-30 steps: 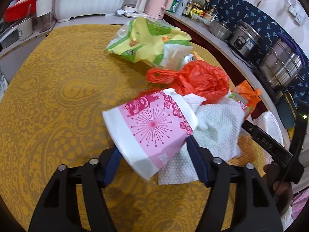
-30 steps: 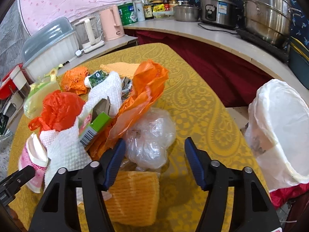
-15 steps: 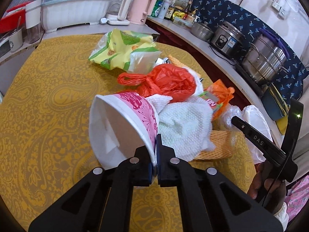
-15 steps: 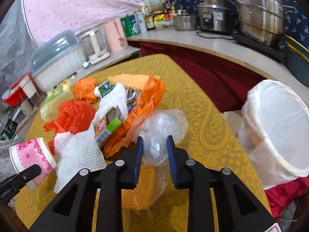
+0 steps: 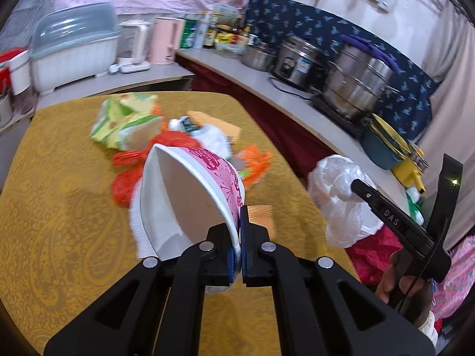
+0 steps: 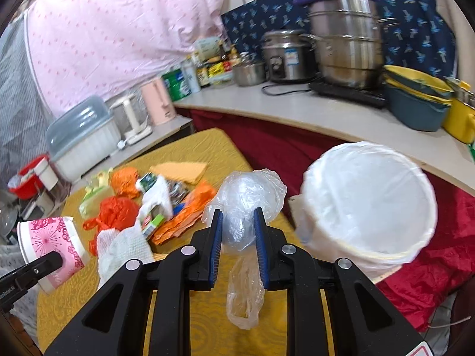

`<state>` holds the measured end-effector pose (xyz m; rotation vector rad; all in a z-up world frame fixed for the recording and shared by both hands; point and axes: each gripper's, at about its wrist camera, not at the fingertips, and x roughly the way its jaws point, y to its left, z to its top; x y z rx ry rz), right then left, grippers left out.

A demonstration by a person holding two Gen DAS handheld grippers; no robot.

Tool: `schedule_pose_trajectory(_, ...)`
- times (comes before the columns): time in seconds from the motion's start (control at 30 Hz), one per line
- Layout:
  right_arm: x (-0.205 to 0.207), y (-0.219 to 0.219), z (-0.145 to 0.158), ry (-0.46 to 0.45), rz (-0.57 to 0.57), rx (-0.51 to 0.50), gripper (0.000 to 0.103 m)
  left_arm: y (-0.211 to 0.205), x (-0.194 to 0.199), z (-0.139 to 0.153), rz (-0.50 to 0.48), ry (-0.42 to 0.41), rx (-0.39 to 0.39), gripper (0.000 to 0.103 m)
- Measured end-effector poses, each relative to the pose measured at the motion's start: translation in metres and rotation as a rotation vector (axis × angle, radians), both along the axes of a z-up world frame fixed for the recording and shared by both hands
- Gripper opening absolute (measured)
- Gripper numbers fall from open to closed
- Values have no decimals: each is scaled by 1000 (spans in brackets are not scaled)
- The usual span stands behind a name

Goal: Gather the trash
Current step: 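Carry the pink cup and clear bag to the wastebasket and release both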

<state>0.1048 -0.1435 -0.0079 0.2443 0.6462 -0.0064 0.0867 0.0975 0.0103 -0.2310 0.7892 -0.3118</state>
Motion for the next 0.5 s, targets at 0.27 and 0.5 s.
schedule_pose_trajectory(0.27, -26, -69, 12, -32, -137, 15, 20, -94, 18, 16, -224, -14, -4, 2)
schedule_pose_trajectory(0.5, -37, -128, 6, -43, -242, 39, 20, -177, 38, 20, -383, -13, -22, 3)
